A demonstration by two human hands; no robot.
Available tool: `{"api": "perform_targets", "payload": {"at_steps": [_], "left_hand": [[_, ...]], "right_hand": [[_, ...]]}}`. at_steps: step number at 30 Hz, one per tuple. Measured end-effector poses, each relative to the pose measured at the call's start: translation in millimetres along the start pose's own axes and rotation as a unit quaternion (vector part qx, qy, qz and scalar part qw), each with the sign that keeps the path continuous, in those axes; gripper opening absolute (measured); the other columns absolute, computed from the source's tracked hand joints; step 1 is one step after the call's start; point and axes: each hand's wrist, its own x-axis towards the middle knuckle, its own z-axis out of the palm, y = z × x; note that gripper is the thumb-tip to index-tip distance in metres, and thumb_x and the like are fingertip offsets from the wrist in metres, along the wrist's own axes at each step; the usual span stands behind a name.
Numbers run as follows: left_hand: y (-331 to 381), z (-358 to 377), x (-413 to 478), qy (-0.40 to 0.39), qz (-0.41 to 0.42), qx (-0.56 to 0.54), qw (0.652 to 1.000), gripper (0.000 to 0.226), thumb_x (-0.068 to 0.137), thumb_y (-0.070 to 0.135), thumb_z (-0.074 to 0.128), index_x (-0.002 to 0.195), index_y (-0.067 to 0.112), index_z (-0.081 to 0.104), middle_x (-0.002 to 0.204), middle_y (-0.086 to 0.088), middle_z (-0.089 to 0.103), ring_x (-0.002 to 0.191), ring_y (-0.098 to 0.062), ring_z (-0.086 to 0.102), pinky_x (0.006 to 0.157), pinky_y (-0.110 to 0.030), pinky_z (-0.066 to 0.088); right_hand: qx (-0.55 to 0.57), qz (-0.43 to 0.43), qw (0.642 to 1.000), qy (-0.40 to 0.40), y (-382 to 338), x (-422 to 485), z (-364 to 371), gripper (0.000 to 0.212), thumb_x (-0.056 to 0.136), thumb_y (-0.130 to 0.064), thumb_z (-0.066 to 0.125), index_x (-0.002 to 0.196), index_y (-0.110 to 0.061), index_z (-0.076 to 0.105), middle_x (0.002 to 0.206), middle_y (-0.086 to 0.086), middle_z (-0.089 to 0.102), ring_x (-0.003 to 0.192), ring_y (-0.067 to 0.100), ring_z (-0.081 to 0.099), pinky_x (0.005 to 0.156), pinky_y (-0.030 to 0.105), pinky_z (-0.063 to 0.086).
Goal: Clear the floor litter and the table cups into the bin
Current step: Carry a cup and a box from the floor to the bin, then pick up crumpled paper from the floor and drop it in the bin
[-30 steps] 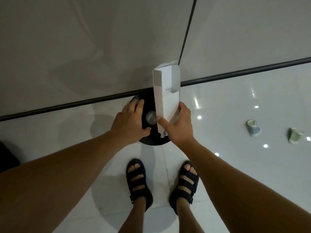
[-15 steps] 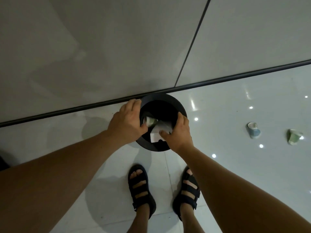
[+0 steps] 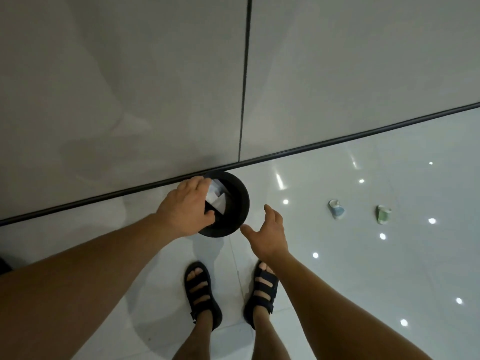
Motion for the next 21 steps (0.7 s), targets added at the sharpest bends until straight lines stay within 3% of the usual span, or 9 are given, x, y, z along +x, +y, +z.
{"api": "perform_targets", "payload": {"at_steps": [6,10,16,21], "left_hand": [[79.1,-71.7,-47.6,0.005,0.077,0.021,0.997,0.076,0.083,0.044,0.057,0.147,0.018,0.025,0.151,-0.002,0.029,0.136,-0.025,0.028,0.111,-0.039,0.029],[126.0,-104.4,-90.3,-0.004,0.15,0.057,0.987,0.076,0.083,0.048,0.056,0.147,0.019,0.026,0.15,-0.003,0.032,0.135,-0.025,0.028,0.108,-0.037,0.03],[185.5,-133.1,-173.7,-0.052,0.26,0.141,0.954,0.078,0.085,0.05,0.053,0.149,0.018,0.021,0.153,-0.004,0.025,0.14,-0.025,0.02,0.112,-0.04,0.027],[276.5,-126.3,-268.3,-0.08,0.388,0.216,0.893,0.077,0.088,0.05,0.052,0.15,0.017,0.018,0.154,-0.004,0.023,0.141,-0.024,0.019,0.111,-0.04,0.027]], "right_hand": [[-0.106,-0.042,0.993,0.029,-28.8,-80.4,-98.1,0.085,0.087,-0.058,0.058,0.154,-0.03,0.014,0.162,0.002,0.011,0.148,0.025,0.011,0.114,0.046,0.027],[-0.157,-0.03,0.984,0.075,-36.4,-156.5,-146.1,0.084,0.086,-0.062,0.055,0.153,-0.031,0.017,0.161,0.004,0.014,0.147,0.027,0.014,0.115,0.049,0.028],[-0.065,0.065,0.987,0.134,-10.1,-296.3,-167.5,0.081,0.085,-0.061,0.056,0.152,-0.03,0.022,0.16,0.005,0.019,0.145,0.028,0.021,0.113,0.049,0.031],[0.021,0.169,0.961,0.219,64.5,-435.5,-165.7,0.08,0.086,-0.058,0.057,0.153,-0.03,0.022,0.16,0.004,0.018,0.145,0.025,0.019,0.113,0.046,0.031]]}}
